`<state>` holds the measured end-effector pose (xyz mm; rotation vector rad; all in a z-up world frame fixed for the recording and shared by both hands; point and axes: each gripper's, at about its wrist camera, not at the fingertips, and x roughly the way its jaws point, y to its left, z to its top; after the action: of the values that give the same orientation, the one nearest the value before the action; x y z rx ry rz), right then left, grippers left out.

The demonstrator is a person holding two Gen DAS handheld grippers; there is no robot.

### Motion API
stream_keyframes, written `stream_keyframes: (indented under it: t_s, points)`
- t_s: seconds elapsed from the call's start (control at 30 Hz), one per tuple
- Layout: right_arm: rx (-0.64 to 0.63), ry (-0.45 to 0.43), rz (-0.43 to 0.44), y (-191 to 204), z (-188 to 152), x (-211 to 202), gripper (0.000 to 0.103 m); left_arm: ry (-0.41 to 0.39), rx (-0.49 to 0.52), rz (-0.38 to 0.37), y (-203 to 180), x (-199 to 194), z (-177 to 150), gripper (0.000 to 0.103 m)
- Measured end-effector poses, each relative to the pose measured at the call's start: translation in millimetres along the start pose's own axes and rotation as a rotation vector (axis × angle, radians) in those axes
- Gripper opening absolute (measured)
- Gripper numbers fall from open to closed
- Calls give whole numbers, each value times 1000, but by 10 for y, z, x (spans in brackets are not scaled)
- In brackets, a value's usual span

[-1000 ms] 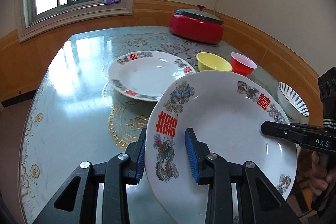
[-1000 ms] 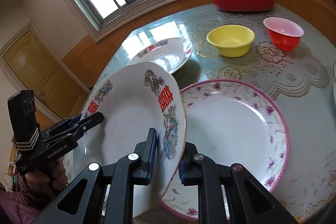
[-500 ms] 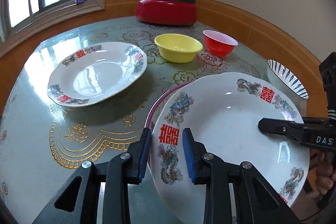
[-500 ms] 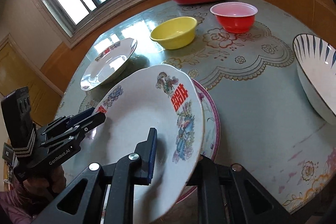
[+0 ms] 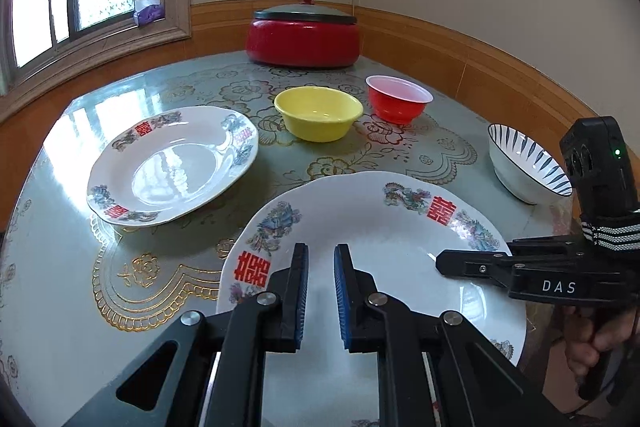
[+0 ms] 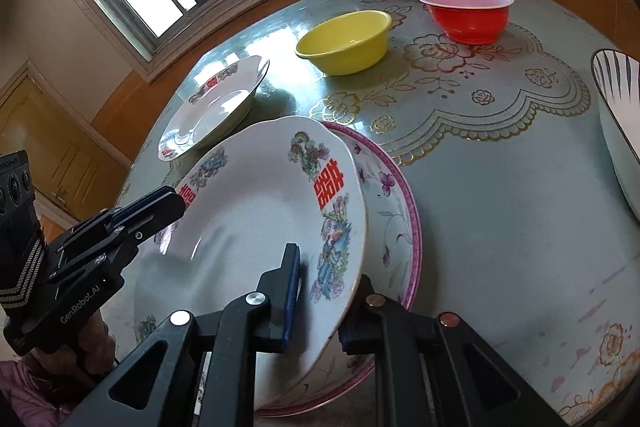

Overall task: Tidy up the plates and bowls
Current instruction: 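Carry the double-happiness plate and lower it onto the floral plate with both tools, then open both tools to release the double-happiness plate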

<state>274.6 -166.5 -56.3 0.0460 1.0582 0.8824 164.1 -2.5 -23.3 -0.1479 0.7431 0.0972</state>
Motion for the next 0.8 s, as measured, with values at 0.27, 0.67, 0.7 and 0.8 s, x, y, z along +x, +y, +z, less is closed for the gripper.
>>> stream_keyframes:
  t_s: [0.27,0.67,0.7,0.8]
  points:
    - [-62,-1,-108,72,-14,-20,23,7,-51,7,115,-51,-62,26]
    - [-112,-4,-277,207,-3,-49,30,0,-68,-17,203,-142,-120,38]
    - [-120,-6,-294,228,-4,-52,30,-1,-68,-18,208,-148,-122,38]
    - [-135,-15,-327,260,0,-81,30,-5,-74,-19,238,-163,-129,42]
